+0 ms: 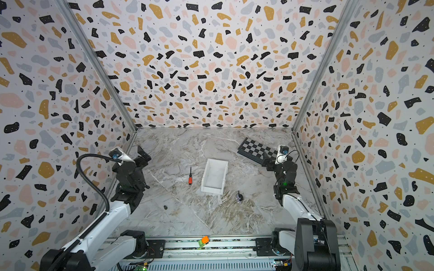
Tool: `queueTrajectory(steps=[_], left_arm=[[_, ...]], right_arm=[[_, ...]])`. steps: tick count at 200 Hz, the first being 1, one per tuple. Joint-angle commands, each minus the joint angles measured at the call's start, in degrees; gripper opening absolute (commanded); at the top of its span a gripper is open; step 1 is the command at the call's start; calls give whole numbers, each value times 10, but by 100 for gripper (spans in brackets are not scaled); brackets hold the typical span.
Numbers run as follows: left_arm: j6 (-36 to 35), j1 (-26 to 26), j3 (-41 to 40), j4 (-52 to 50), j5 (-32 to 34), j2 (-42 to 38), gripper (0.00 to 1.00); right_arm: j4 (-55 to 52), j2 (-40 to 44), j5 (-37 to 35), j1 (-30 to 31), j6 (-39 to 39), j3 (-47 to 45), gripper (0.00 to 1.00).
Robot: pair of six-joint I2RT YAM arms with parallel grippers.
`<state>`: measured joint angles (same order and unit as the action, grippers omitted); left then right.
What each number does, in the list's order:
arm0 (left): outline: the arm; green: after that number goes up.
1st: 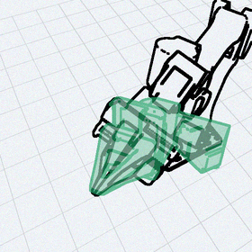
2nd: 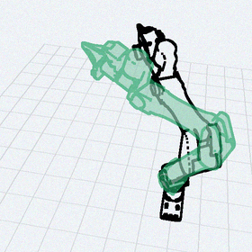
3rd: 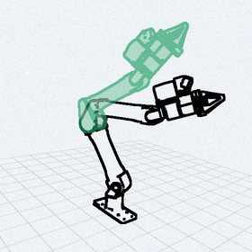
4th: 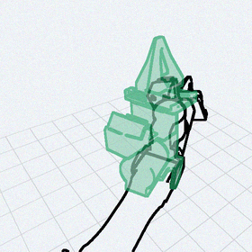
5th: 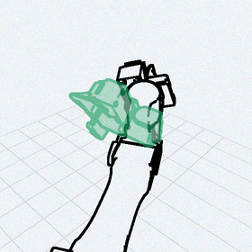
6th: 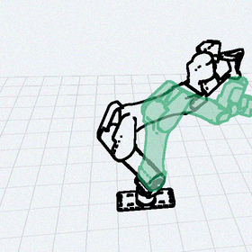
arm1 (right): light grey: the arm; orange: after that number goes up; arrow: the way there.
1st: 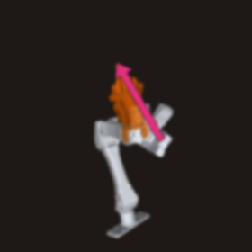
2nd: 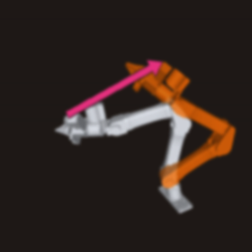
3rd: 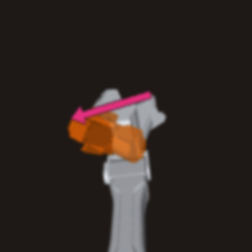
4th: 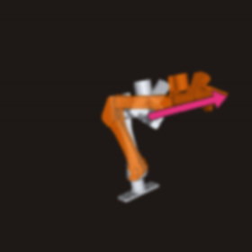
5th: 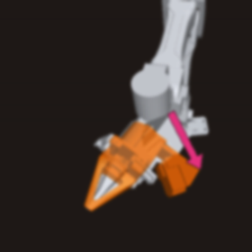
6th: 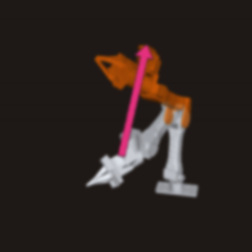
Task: Put the screwdriver in the bin
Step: Pick up the screwdriver from the center of the table.
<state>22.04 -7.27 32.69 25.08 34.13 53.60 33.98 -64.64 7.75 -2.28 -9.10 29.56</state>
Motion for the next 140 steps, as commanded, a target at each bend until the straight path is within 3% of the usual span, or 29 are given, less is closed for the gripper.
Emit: queueTrajectory(steps=[1,17,51,77,111,140], left_arm=[[83,1,59,-172,-66,11,100],[109,0,104,-245,-134,43,100],[125,-43,173,-383,-283,144,100],[120,-113,202,-477,-278,201,100],[140,-176,196,-502,-284,252,83],[152,-214,216,-518,-279,309,80]], right_arm=[[-197,14,47,2,-72,79,99],[-266,13,68,18,-83,122,99],[-354,6,15,102,-89,184,99],[-389,-14,29,127,-107,209,99],[-428,-33,21,153,-87,224,99],[-432,-32,42,155,-79,213,99]])
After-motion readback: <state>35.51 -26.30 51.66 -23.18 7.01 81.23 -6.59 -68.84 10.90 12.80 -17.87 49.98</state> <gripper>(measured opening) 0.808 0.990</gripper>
